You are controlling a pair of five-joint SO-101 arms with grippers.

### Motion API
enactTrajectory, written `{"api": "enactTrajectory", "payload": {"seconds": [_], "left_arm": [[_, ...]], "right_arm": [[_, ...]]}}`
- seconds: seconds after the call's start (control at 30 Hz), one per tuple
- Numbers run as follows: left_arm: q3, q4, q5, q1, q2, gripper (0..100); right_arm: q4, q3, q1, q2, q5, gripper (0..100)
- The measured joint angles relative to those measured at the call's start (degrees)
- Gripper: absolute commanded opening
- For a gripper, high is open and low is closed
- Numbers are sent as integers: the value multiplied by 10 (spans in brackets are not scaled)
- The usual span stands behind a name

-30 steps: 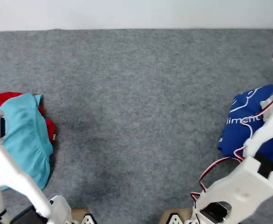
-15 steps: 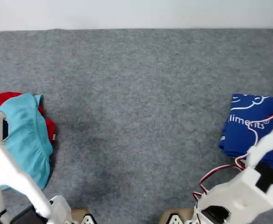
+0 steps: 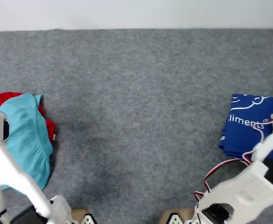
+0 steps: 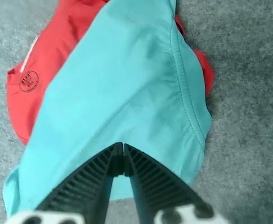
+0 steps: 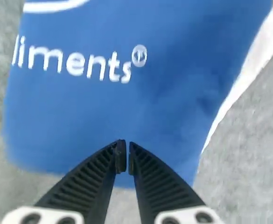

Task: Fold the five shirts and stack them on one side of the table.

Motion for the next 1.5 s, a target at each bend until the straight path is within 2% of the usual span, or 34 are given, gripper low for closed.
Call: {"api": "enactTrajectory", "payload": {"seconds": [0.1,0.23,0.4,0.57,0.83,1.17,1.23,1.37,1.5], "left_arm": [[0,10,0,0,0,8],[0,11,0,0,0,17],[11,11,-40,0,0,145],[25,12,-58,-22,0,210],[115,11,-177,-12,67,199],[117,-62,-199,14,244,196],[117,-82,-199,13,266,156],[117,-104,-199,13,273,4],[117,-105,-199,20,244,5]], "right_arm": [[58,-5,-11,-3,-1,10],[67,-5,-34,-33,-18,11],[67,25,-52,-105,-46,15],[67,154,-75,-200,-48,15],[67,373,-79,-316,-77,15],[67,412,-79,-371,-140,13],[67,414,-79,-381,-152,12],[68,414,-79,-407,-158,11],[68,447,-79,-445,-160,11]]}}
